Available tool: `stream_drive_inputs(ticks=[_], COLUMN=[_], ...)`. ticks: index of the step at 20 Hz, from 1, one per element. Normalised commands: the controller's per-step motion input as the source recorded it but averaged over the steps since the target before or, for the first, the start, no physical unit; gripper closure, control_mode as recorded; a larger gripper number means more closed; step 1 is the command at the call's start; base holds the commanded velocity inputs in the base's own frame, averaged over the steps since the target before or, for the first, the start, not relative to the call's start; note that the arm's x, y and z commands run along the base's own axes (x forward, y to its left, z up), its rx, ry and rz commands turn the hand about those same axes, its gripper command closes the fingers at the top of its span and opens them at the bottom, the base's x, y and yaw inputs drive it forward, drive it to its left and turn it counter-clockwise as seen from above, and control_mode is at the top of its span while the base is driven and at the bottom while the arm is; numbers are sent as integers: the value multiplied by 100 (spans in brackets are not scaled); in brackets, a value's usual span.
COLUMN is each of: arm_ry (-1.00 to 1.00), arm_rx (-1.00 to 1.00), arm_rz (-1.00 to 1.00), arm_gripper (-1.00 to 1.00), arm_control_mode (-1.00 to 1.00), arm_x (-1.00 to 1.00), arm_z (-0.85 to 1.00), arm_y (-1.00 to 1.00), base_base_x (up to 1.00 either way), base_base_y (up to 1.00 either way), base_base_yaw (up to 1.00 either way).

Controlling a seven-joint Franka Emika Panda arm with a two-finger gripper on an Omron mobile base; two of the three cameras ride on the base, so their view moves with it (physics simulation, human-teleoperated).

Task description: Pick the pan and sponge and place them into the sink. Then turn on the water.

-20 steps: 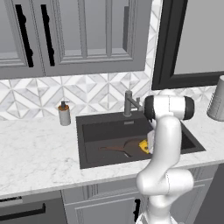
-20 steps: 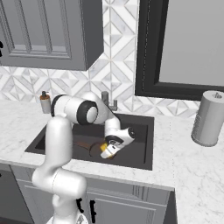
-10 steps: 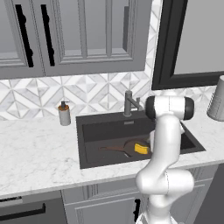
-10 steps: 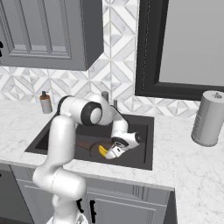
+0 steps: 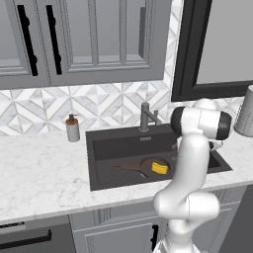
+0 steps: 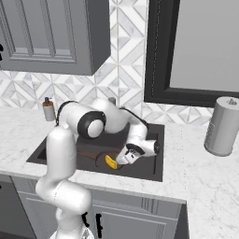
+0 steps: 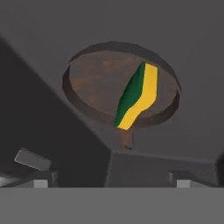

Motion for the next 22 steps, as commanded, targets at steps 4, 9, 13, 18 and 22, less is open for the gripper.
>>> stream_drive_inputs(ticks=[4,9,13,18,22], arm_ry=[-9,-7,-13,-9,-13], arm_rx=[8,19,17,18,18], arm_rz=[-1,-4,-13,-11,-7], arm_gripper=[-100,-100,-100,-100,-100], arm_control_mode=[-100,-100,-100,-100,-100], arm_x=[-18,-27,-22,-12,-4], arm_z=[100,71,67,69,47], arm_y=[-1,-6,0,0,0], base_base_x=[0,0,0,0,0], base_base_y=[0,0,0,0,0], base_base_yaw=[0,0,0,0,0])
